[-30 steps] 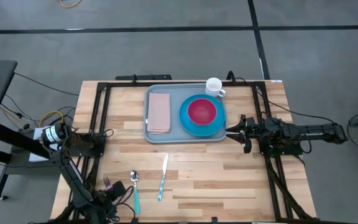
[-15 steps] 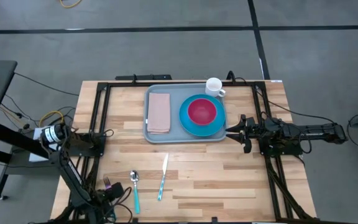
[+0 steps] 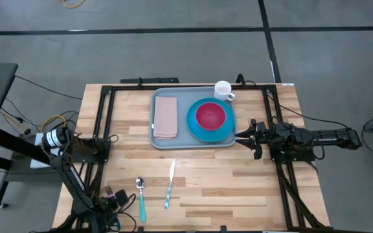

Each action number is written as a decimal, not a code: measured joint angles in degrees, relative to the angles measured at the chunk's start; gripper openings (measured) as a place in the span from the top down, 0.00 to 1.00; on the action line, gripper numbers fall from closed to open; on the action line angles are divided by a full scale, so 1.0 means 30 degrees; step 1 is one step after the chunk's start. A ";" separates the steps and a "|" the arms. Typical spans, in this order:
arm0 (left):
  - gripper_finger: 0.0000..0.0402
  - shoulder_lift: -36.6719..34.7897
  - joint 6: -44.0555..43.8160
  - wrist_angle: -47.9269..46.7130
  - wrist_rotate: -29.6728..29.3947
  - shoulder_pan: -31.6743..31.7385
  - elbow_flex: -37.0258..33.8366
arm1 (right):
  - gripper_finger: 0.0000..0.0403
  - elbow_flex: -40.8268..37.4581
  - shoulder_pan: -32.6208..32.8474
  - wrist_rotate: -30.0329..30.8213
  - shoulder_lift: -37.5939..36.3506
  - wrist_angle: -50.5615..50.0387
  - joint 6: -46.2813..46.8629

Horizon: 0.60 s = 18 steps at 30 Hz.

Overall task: Set up tray
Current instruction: Put the iridescent fork on the light brown napkin

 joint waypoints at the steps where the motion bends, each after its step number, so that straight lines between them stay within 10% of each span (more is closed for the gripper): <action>1: 0.92 0.0007 -0.0021 0.0014 0.0000 -0.0007 0.0000 | 0.69 0.0003 -0.0006 0.0000 -0.0001 0.0002 0.0003; 18: 1.00 0.0099 -0.3396 -0.0626 0.0022 0.0044 0.0319 | 0.69 0.0003 -0.0002 0.0000 0.0003 0.0000 0.0001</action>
